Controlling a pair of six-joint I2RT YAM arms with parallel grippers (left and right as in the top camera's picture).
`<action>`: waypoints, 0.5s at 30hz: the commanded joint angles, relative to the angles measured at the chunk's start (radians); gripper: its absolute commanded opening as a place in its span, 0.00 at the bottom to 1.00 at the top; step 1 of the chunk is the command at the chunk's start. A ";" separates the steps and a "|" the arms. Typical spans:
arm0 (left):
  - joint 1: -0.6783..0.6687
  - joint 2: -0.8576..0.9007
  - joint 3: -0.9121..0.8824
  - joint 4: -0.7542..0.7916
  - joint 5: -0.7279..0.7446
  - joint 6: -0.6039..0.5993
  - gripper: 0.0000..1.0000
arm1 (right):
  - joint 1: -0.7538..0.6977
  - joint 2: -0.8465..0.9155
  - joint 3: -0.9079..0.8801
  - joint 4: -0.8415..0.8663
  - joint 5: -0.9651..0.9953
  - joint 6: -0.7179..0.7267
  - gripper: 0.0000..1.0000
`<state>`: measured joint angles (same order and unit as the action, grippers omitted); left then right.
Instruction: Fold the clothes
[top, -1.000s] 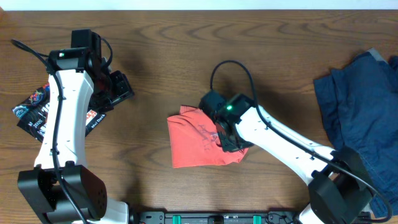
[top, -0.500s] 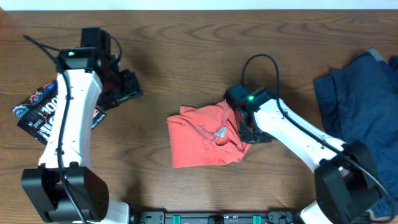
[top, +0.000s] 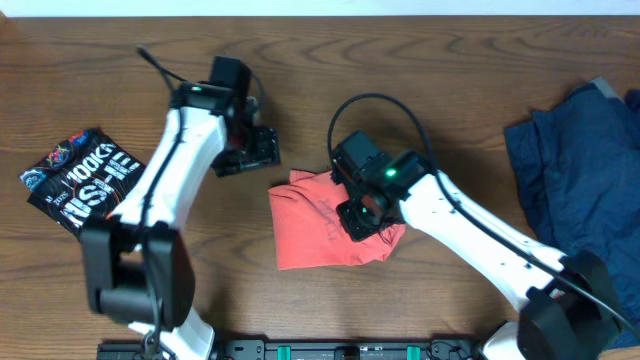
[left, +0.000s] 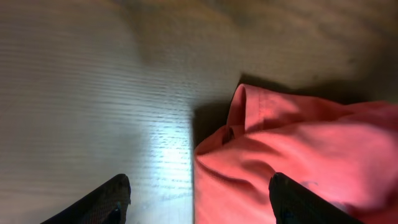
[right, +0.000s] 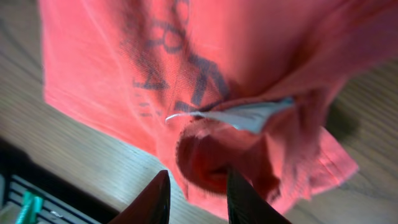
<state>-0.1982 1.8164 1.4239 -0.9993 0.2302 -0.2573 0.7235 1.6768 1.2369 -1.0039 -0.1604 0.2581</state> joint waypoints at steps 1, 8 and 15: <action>-0.031 0.050 -0.011 0.016 0.002 0.014 0.73 | 0.020 0.051 -0.022 0.002 0.037 -0.027 0.29; -0.076 0.144 -0.013 0.030 0.002 0.014 0.74 | 0.020 0.103 -0.023 0.003 0.053 -0.027 0.18; -0.090 0.229 -0.013 0.014 0.002 0.014 0.74 | -0.017 0.095 -0.020 -0.078 0.294 0.163 0.01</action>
<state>-0.2855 2.0178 1.4139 -0.9722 0.2306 -0.2569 0.7288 1.7737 1.2171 -1.0584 -0.0277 0.2947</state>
